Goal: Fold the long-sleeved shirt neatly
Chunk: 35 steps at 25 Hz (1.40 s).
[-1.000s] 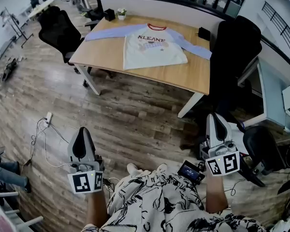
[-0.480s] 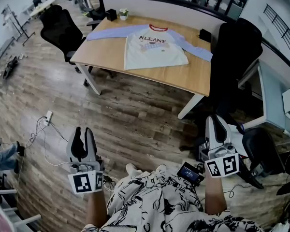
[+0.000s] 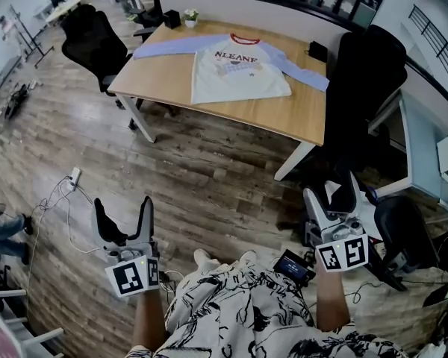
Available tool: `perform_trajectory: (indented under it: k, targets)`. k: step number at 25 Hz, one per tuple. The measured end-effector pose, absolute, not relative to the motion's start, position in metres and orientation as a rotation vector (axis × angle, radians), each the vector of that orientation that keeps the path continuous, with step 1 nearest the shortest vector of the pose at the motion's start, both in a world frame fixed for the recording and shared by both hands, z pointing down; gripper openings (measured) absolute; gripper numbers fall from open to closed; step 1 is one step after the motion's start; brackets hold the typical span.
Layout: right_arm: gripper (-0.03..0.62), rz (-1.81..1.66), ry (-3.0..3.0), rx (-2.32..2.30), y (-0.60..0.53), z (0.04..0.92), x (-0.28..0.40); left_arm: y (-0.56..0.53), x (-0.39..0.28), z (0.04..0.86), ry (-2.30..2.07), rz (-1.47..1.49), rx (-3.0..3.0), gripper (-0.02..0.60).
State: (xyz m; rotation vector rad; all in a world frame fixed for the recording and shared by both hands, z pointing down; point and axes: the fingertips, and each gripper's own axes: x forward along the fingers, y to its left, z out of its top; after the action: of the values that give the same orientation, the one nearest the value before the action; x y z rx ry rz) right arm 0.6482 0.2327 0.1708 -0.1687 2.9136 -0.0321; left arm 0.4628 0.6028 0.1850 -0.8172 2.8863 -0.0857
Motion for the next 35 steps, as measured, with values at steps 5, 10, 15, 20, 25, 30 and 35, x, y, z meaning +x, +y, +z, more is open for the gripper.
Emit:
perform_trajectory:
  k: [5, 10, 15, 20, 25, 30, 35]
  targets:
    - [0.479, -0.060, 2.912, -0.174, 0.226, 0.172, 0.648, 0.598, 0.463, 0.183, 2.884, -0.031, -0.833, 0.554]
    - [0.479, -0.067, 2.927, -0.131, 0.220, 0.178, 0.649, 0.586, 0.473, 0.183, 2.899, -0.028, -0.837, 0.554]
    - [0.479, -0.097, 2.936, -0.076, 0.211, 0.184, 0.649, 0.575, 0.485, 0.188, 2.925, -0.080, -0.817, 0.554]
    - [0.479, -0.163, 2.946, -0.025, 0.197, 0.195, 0.648, 0.565, 0.499, 0.196, 2.952, -0.076, -0.785, 0.554]
    - [0.477, -0.158, 2.955, -0.045, 0.186, 0.204, 0.640, 0.557, 0.487, 0.213, 2.979, -0.046, -0.793, 0.554]
    - [0.477, -0.116, 2.971, -0.085, 0.177, 0.206, 0.615, 0.538, 0.449, 0.219, 2.958, -0.059, -0.848, 0.554]
    - [0.477, -0.071, 2.970, -0.149, 0.169, 0.193, 0.576, 0.524, 0.391, 0.213, 2.923, -0.022, -0.896, 0.551]
